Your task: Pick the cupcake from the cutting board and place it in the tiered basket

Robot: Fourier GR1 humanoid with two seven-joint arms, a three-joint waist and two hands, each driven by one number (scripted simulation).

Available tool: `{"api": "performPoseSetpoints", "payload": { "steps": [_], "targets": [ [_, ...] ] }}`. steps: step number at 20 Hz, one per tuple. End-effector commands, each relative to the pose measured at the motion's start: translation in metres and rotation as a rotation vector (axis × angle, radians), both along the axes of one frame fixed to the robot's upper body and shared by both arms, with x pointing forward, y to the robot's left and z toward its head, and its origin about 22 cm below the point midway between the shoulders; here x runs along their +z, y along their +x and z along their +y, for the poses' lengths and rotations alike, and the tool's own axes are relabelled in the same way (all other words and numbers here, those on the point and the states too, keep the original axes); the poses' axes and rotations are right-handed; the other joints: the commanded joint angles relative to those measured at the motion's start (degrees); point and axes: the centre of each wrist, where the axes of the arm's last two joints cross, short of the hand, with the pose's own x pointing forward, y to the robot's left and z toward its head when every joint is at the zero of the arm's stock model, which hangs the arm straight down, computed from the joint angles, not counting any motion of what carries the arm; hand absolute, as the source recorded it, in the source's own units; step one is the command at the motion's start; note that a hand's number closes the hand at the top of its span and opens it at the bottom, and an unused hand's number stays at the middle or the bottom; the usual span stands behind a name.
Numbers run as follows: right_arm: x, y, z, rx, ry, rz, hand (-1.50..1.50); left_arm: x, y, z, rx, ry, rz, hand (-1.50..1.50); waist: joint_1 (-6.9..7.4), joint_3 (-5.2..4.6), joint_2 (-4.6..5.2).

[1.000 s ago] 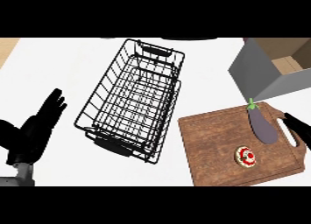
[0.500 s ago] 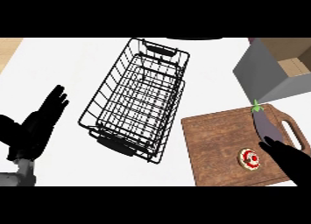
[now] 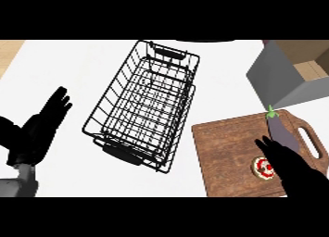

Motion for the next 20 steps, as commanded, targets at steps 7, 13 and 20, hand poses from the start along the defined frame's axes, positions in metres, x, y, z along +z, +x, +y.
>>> {"api": "performPoseSetpoints", "payload": {
  "steps": [7, 13, 20],
  "targets": [
    [-0.068, 0.026, -0.025, -0.046, -0.075, -0.01, -1.5, -0.008, 0.0, 0.003, 0.008, -0.006, 0.0, 0.0, -0.28, 0.06, 0.03],
    [-0.079, 0.023, -0.006, -0.065, -0.091, -0.074, -1.5, -0.004, -0.019, -0.01, -0.002, -0.012, 0.002, 0.0, -0.04, 0.05, -0.07],
    [-0.085, 0.034, -0.02, -0.064, -0.166, 0.009, -1.5, -0.014, -0.027, -0.01, -0.004, -0.007, -0.01, 0.0, -0.03, 0.02, -0.06]
  ]
}}
